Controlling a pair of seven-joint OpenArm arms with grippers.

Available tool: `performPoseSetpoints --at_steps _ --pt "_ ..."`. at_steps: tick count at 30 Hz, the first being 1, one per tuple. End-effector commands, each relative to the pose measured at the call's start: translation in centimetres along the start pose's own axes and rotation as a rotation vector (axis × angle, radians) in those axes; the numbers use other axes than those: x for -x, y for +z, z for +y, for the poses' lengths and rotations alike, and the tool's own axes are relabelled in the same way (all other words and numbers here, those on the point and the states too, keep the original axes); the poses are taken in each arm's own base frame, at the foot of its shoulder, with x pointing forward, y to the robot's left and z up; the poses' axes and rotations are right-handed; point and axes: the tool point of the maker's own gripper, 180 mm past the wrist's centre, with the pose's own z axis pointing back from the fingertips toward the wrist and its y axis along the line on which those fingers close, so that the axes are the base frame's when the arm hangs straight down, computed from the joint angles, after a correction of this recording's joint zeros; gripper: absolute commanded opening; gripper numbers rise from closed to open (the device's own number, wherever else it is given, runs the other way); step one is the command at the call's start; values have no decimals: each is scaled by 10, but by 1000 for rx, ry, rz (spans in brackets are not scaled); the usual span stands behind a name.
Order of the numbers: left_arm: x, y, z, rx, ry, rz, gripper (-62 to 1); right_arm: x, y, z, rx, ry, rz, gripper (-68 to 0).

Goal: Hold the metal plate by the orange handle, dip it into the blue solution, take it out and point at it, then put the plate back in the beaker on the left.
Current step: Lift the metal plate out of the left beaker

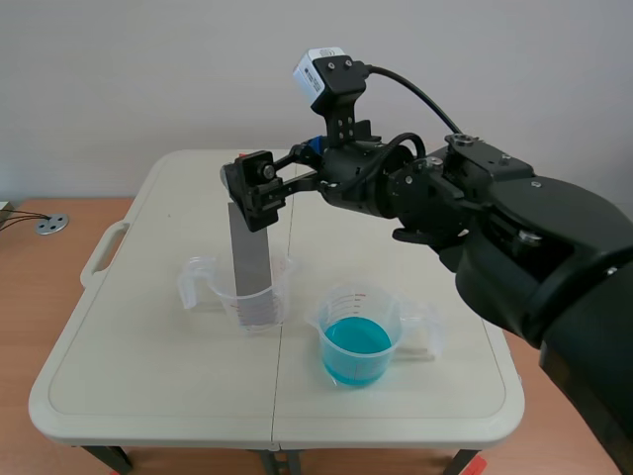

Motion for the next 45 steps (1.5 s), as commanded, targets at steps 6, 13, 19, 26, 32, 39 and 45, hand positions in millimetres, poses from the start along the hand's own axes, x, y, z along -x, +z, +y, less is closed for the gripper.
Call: performPoseSetpoints --at_steps 6,13,19,26,32,39,45 --pt "-5 0 -3 8 6 -17 -577 -21 -21 -5 -3 -12 -34 -12" --pt "-5 0 -3 8 5 -17 -577 -19 -41 -4 -11 -16 5 -12" --pt "-4 0 -3 7 6 -13 -577 -12 -57 -4 -7 -48 42 -12" --pt "-4 0 -3 7 6 -14 -577 -9 -71 7 -28 -54 59 -12" --pt "-4 0 -3 8 6 -14 -577 -12 -75 10 -34 -43 51 -39" --pt "-4 0 -3 8 6 -14 -577 -11 -75 10 -33 -43 53 -224" --pt "-4 0 -3 8 6 -14 -577 -11 -75 10 -33 -43 53 -335"
